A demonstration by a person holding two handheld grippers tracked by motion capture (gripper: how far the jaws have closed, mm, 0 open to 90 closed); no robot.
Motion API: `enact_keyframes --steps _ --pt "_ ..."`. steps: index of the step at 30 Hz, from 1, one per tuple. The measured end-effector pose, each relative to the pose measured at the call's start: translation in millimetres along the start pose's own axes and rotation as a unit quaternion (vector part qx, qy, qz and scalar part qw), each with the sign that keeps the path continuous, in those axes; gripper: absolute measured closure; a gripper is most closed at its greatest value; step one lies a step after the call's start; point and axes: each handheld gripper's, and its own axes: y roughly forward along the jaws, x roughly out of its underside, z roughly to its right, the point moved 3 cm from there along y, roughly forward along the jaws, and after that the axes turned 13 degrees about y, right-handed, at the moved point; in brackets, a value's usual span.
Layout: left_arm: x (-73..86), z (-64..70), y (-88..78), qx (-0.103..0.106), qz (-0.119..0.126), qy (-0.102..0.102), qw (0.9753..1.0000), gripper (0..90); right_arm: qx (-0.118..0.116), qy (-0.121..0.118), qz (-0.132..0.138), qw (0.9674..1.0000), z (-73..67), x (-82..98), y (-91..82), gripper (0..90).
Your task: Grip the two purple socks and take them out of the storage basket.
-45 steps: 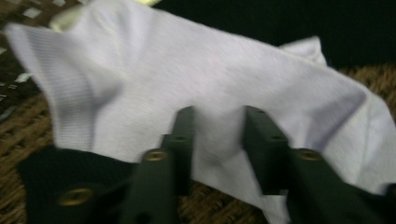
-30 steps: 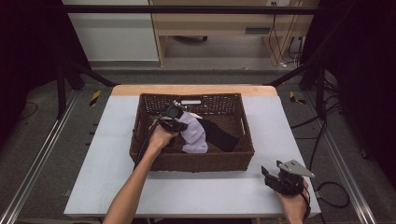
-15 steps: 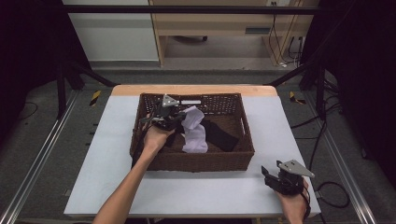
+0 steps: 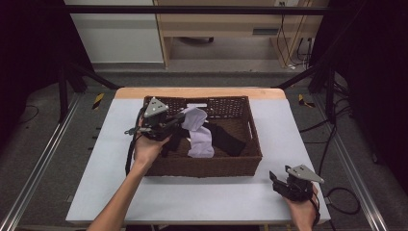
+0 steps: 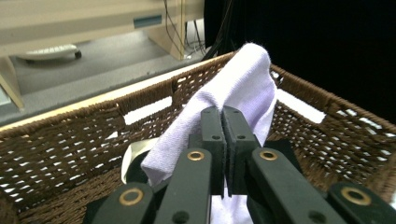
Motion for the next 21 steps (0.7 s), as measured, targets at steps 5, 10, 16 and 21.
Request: enact_keyframes --steps 5,10,16,21 --pt "-4.8 5.9 -20.4 0.006 0.021 0.006 0.9998 87.7 0.001 0.000 0.000 1.0000 0.2 0.1 0.1 36.1" --pt "-7.3 11.5 -41.4 0.009 0.041 0.009 0.9991 87.6 0.002 0.001 0.002 1.0000 0.6 0.2 -0.2 35.9" --pt "-7.2 20.6 -63.9 0.013 0.056 0.020 0.9982 87.6 0.004 0.003 0.002 1.0000 0.7 0.0 -0.4 35.7" --pt "-3.8 27.3 -79.5 0.015 0.062 0.026 0.9976 87.6 0.005 0.002 0.005 1.0000 0.8 -0.3 -0.8 35.7"
